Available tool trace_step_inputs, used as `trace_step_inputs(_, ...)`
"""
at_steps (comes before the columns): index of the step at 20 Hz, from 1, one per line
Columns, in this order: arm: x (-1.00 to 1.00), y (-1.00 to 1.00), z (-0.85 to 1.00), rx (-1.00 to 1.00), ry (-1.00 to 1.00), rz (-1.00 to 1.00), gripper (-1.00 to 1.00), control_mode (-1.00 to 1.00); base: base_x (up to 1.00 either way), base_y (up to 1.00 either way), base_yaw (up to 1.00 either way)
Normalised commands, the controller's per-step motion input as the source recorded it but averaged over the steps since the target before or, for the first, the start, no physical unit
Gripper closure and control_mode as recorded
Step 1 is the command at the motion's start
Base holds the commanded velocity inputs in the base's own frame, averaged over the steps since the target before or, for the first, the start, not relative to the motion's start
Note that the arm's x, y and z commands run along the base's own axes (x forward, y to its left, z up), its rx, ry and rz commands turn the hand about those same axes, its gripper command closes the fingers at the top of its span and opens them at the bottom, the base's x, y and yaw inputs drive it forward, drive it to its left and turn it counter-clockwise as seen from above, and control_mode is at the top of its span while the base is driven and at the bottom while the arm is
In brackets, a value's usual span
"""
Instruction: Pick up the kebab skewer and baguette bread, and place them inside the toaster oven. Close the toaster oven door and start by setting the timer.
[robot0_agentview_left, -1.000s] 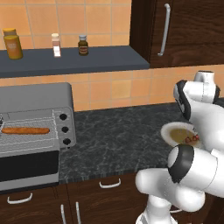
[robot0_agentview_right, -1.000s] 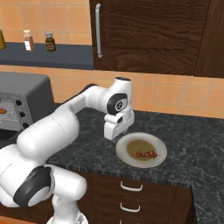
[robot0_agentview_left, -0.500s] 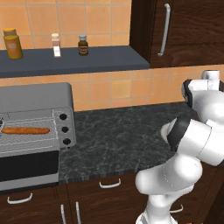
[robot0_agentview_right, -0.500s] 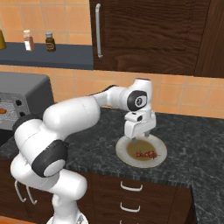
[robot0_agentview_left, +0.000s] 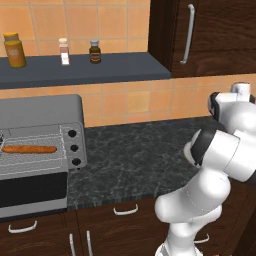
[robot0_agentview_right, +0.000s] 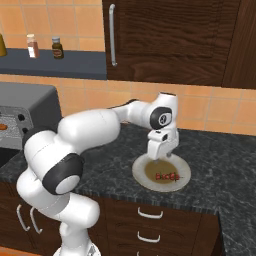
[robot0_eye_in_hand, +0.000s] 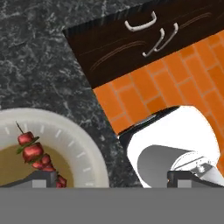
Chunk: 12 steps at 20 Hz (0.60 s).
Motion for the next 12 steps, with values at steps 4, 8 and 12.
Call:
trace_step_inputs(4, 0.28, -0.06, -0.46, 0.12, -0.12, 0.47, -1.00, -1.00, 0.00, 0.00, 0.00)
trace_step_inputs(8, 0.56, -0.05, -0.29, 0.19, -0.04, 0.46, -1.00, -1.00, 0.00, 0.00, 0.00)
trace_step_inputs(12, 0.34, 0.00, -0.20, 0.07, 0.02, 0.22, -1.00, -1.00, 0.00, 0.00, 0.00)
